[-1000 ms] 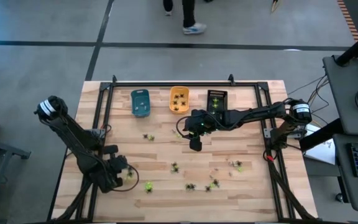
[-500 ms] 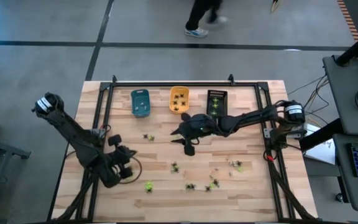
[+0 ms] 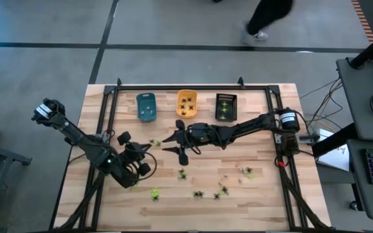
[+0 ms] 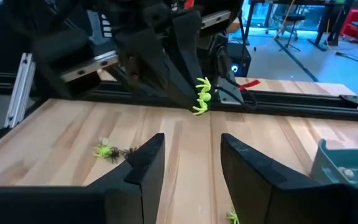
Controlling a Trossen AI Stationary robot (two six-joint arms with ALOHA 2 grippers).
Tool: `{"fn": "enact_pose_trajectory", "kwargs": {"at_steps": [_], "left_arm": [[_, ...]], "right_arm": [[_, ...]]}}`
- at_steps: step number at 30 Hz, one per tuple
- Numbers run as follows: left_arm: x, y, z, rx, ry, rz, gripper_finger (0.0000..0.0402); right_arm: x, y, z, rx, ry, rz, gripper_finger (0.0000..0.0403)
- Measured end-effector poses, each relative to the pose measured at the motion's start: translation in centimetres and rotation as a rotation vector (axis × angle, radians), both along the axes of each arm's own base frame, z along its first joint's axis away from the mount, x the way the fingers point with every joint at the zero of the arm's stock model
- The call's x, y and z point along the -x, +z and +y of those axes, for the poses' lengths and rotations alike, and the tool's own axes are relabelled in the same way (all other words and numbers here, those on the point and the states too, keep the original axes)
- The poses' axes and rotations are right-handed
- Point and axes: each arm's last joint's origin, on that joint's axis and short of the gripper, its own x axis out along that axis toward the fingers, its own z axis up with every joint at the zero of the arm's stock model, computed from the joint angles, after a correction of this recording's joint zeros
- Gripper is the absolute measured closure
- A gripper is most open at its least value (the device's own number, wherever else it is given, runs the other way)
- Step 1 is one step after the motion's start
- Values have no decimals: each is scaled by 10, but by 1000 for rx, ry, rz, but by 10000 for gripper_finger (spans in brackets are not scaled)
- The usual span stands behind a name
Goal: Sort Halloween decoration
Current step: Put the green spider toy into the black bin
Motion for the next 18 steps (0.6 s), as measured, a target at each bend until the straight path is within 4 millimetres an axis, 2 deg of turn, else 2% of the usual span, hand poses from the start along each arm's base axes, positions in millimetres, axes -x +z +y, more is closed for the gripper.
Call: {"fn": "enact_pose_trajectory", "kwargs": {"at_steps": [9, 18], "left_arm": [[-8, -5, 0, -19, 31, -22, 401], [-14, -9, -4, -19, 42, -46, 402]], "right_arm": [[-22, 1, 0, -52, -10, -22, 257], [-28, 3, 0, -45, -9, -34, 275]]}}
